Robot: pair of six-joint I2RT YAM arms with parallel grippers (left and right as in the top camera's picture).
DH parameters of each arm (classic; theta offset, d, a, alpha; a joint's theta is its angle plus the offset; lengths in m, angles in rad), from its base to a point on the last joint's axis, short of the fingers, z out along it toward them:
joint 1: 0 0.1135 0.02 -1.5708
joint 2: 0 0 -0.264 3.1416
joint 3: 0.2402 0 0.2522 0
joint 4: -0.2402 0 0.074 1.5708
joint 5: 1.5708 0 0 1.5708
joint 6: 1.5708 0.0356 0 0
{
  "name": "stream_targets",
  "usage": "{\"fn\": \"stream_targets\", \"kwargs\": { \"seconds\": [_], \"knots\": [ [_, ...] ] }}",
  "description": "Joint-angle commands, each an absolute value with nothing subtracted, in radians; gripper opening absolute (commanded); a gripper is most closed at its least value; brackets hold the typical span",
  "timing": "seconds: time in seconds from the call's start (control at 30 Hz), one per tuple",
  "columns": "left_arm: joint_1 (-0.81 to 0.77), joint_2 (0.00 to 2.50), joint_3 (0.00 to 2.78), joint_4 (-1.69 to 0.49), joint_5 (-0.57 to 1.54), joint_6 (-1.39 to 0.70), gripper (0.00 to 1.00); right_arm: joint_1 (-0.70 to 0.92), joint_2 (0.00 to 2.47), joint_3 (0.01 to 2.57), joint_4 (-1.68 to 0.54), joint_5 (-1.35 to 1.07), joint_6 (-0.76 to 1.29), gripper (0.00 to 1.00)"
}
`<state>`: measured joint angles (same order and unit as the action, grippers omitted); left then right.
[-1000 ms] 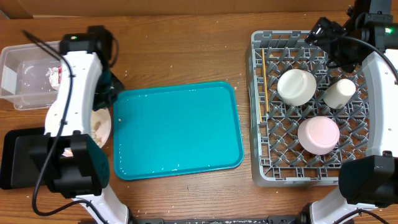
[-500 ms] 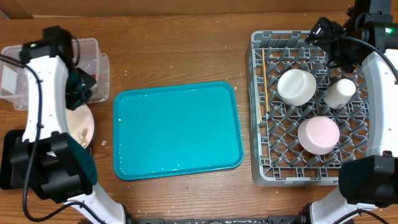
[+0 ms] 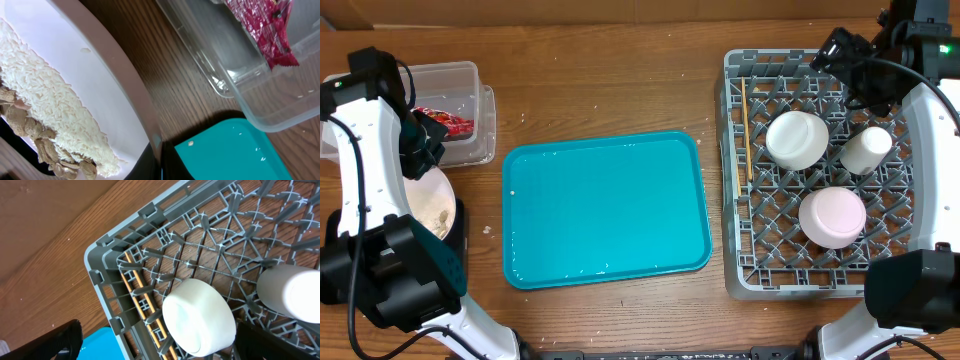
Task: Sort waste into correct bins and load items into the dishwasher
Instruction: 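Carry the plate left over the black tray with the left gripper, then tilt the plate with the left gripper to dump scraps onto the black tray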
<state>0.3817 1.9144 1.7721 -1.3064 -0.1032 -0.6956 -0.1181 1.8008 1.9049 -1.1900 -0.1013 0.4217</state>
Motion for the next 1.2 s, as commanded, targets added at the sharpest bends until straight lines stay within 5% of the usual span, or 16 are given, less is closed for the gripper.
{"fn": "stream_targets", "kwargs": {
  "seconds": [0.0, 1.17],
  "knots": [
    [0.401, 1.904, 1.789, -1.293, -0.106, -0.672, 0.04, -0.119, 1.796, 1.908, -1.184, -0.107, 0.423, 1.0],
    [0.486, 1.909, 1.71, -1.155, -0.02, -0.588, 0.04, -0.119, 1.796, 1.908, -1.184, -0.107, 0.423, 1.0]
  ]
}}
